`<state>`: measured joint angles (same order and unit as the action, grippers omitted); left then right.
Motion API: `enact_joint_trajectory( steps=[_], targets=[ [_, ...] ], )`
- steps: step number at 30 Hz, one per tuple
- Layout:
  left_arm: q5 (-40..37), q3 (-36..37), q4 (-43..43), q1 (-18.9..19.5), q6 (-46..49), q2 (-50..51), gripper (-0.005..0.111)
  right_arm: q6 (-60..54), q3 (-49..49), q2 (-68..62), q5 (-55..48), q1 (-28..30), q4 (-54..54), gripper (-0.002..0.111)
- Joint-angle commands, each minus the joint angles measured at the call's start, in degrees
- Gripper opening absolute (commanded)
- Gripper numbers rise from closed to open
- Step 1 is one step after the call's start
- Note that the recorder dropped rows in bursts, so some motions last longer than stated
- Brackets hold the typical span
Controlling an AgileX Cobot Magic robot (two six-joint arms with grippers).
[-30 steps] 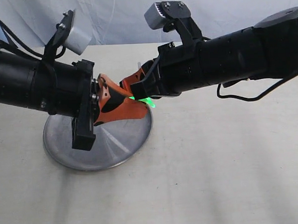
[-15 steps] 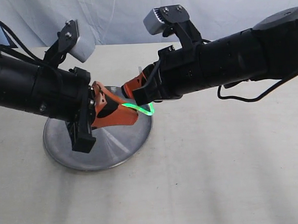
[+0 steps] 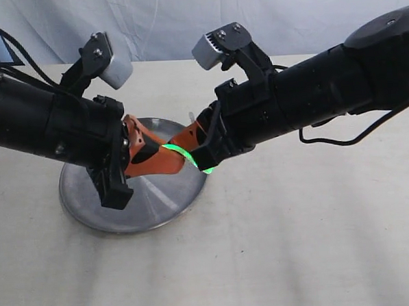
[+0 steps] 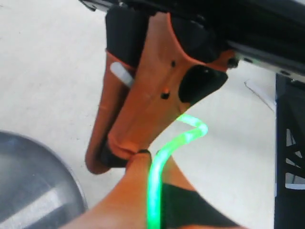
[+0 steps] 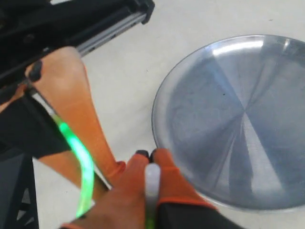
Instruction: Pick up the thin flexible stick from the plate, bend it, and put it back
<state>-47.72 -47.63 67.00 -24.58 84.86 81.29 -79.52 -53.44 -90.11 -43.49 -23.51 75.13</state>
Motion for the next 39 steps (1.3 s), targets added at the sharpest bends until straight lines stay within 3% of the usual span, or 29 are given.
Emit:
enact_joint_trajectory(
  steps=[1,17,27,39],
  targets=[
    [8.84,-0.47,-1.52,0.37,-4.01,0.13,0.0,0.21,0.12,0.56,-8.86,-0.51,-1.73,-0.001],
    [8.2,-0.47,0.64,0.37,-3.9,0.13,0.0,0.18,0.12,0.56,-11.17,-0.74,-15.39,-0.001],
    [6.15,-0.47,1.92,0.37,-3.97,0.13,0.0,0.18,0.12,0.56,-0.58,-12.48,-35.52,-0.001],
    [5.41,-0.47,1.92,0.37,-5.47,0.13,0.0,-0.1,0.12,0.56,2.79,-15.9,-45.34,-0.001]
  ],
)
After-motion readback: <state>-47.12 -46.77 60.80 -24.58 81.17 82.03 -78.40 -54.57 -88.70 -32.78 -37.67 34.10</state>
